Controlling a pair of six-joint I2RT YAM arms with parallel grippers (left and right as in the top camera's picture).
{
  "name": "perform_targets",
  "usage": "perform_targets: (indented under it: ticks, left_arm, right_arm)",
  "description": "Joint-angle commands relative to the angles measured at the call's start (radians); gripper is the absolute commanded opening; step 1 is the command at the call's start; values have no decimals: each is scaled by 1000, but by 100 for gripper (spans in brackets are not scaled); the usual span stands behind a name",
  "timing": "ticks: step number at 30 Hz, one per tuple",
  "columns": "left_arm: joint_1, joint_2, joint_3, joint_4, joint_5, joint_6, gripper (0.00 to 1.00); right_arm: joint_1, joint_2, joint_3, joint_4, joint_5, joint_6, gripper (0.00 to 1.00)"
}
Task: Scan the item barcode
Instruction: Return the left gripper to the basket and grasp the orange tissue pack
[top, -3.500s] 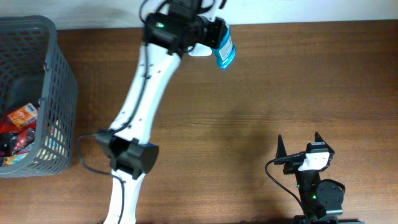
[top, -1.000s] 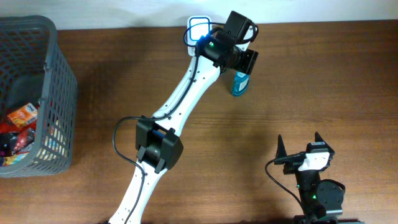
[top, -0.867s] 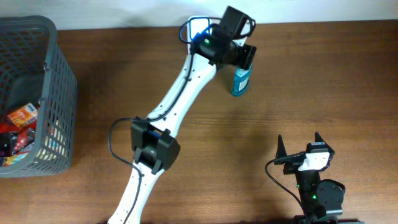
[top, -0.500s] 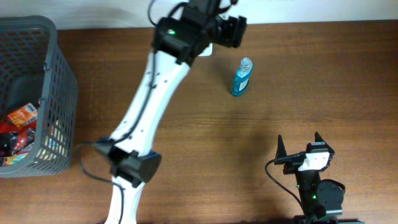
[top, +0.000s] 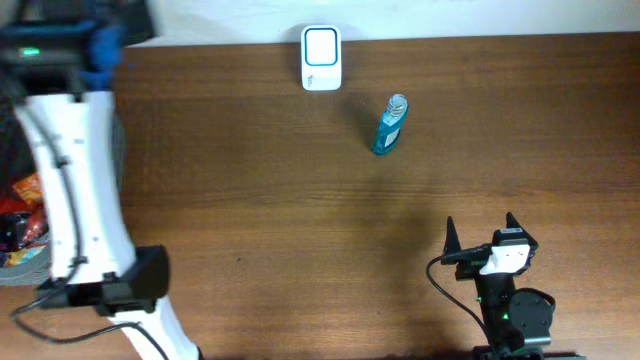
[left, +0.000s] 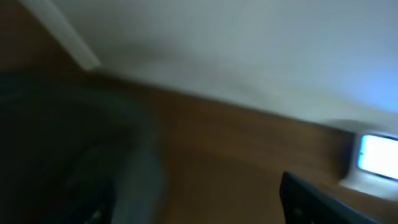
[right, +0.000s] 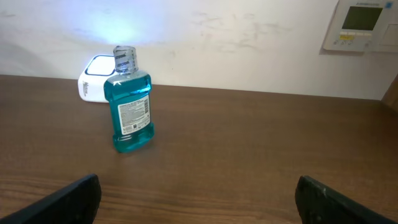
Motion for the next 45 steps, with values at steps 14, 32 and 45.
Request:
perform_targets:
  ticks: [14, 32, 45]
  left_arm:
    - [516, 51, -235, -95, 87, -7, 100]
    - [519, 53, -879, 396, -13, 103, 84]
    - [519, 86, -984, 544, -11, 102, 59]
  right_arm:
    - [9, -6, -9, -3, 9, 1, 98]
    - [9, -6, -9, -3, 9, 1, 98]
    - [9, -6, -9, -3, 9, 1, 98]
